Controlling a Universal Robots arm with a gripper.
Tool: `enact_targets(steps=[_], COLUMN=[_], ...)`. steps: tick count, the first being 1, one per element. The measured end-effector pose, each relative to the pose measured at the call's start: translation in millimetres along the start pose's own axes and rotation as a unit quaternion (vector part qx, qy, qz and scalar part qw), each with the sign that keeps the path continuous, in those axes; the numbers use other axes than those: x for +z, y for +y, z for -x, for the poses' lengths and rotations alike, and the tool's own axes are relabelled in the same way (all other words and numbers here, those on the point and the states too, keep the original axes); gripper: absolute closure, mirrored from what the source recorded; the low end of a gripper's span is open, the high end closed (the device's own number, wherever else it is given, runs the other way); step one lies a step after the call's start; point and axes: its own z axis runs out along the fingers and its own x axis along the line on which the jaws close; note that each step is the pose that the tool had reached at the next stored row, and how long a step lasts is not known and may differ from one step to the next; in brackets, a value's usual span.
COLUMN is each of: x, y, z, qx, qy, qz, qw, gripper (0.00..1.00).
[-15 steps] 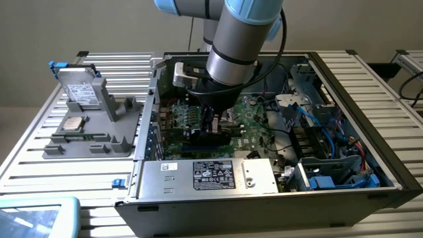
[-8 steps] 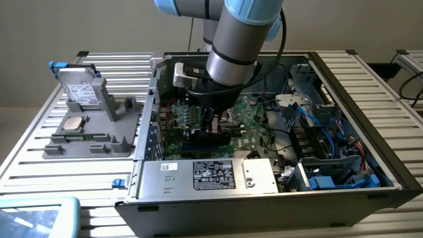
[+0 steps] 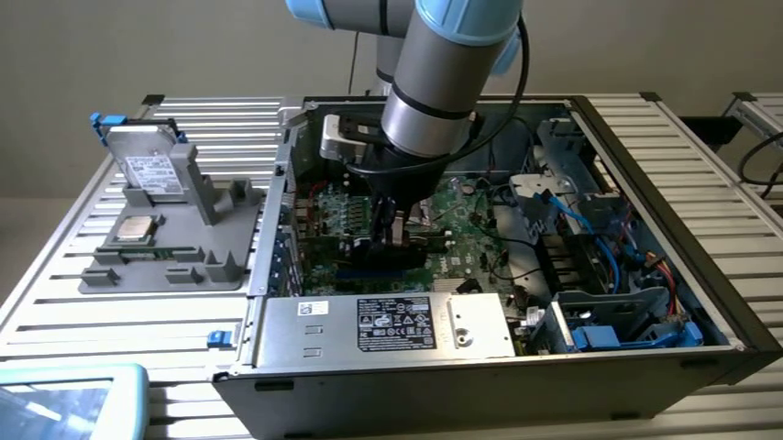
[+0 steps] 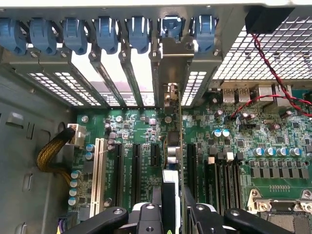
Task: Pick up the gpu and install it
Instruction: 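Insert the gpu into the slot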
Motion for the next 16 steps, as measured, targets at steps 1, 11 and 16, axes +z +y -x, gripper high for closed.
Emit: enact_targets(steps=[1, 11, 16], x=[0.1, 0.8, 0.8], y=[0.0, -0.2, -0.2], z=[0.0, 0.1, 0.1], qx=[0.0, 0.0, 0.0], qy=[0.0002, 0.0014, 0.0014], qz=[0.0, 0.0, 0.0], qw=[1.0, 1.0, 1.0], gripper=[0.73, 0.73, 0.73])
